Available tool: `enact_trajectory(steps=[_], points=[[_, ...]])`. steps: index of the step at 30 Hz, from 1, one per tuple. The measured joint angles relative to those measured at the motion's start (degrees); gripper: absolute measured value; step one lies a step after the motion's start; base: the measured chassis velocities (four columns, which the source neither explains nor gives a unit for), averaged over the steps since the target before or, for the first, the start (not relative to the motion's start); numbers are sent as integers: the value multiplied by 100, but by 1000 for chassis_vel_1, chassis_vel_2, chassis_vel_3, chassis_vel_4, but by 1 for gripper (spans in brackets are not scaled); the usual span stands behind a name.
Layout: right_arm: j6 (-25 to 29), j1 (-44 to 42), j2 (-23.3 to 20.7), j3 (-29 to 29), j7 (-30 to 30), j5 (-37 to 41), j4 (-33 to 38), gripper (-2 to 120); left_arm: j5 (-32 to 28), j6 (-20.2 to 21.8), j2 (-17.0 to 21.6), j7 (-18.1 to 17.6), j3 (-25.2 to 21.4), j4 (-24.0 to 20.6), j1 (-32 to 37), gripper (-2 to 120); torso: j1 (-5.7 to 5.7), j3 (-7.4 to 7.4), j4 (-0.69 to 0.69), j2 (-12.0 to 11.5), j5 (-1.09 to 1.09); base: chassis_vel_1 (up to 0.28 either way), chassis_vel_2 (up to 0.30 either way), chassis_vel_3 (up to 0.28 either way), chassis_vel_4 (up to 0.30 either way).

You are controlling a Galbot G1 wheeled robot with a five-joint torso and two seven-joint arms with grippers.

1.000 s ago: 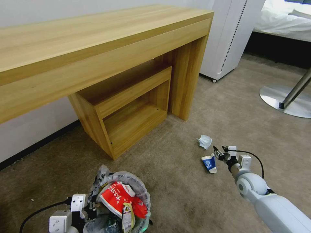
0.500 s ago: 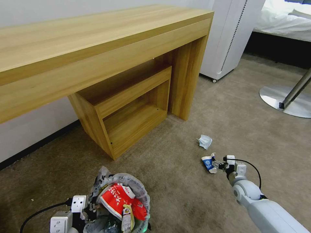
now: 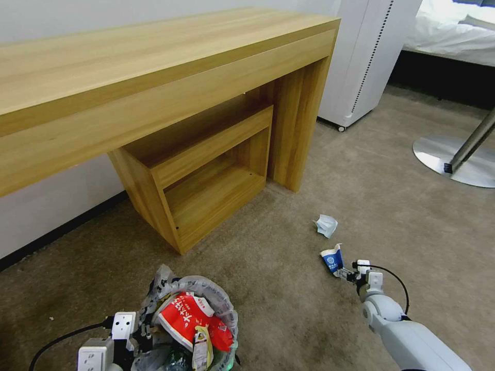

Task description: Pick up the trash bin and place the garbage on the floor into it.

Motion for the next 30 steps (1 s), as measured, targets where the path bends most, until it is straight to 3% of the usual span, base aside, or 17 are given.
enact_trajectory(steps=[11, 15, 21, 26, 28, 30], points=[[75, 244, 52, -279, 55, -8, -149, 100, 117, -20, -68, 6, 58, 44, 23, 0, 0, 0, 1, 0, -1, 0, 0, 0, 0], [146, 359, 61, -405, 80, -18, -248, 87, 91, -25, -14, 6, 41, 46, 13, 0, 0, 0, 1, 0, -2, 0, 0, 0, 0], [135, 430, 71, -483, 80, -43, -332, 84, 39, -27, 17, 6, 48, 43, -19, 0, 0, 0, 0, 1, -1, 0, 0, 0, 0], [174, 464, 180, -496, 44, -154, -507, 68, 114, -44, 9, 5, 100, 76, -5, 0, 0, 0, 1, 0, -1, 0, 0, 0, 0], [196, 484, 204, -523, -19, -159, -529, 55, 109, -66, 51, 5, 85, 92, -12, 0, 0, 0, 0, 0, -1, 0, 0, 0, 0], [198, 490, 206, -528, -23, -158, -529, 53, 106, -69, 62, 5, 81, 93, -13, 0, 0, 0, 0, 1, -1, 0, 0, 0, 0]])
